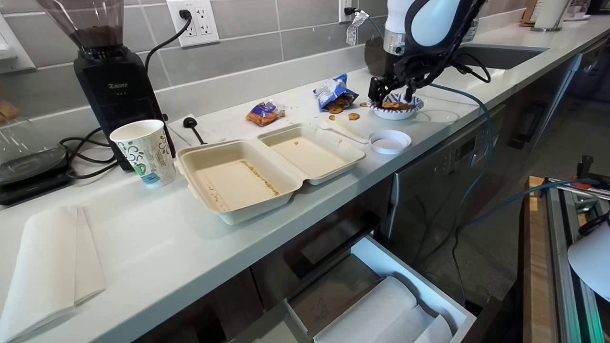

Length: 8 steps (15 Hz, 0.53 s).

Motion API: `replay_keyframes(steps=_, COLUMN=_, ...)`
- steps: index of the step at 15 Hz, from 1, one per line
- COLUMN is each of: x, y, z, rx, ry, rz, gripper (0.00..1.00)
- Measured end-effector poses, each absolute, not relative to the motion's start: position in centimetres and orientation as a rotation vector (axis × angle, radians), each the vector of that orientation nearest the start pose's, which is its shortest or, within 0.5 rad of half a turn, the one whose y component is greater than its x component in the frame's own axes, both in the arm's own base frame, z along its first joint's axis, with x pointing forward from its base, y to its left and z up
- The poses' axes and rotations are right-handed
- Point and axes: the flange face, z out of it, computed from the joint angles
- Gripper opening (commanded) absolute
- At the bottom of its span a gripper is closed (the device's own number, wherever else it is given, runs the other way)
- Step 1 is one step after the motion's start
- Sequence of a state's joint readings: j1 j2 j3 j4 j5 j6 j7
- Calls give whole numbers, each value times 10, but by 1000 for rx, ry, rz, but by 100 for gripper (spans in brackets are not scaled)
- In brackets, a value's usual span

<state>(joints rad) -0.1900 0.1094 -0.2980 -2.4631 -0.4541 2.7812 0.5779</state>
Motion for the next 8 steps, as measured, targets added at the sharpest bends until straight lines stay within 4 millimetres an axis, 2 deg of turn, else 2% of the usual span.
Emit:
replay_keyframes(steps=7, x=448, y=-218, z=272, rx=-3128, ry=1153, rz=-364, gripper=100)
replay_keyframes(steps=8, x=448, y=-218, z=272, rx=-3124, ry=1162, rz=-364, gripper=97)
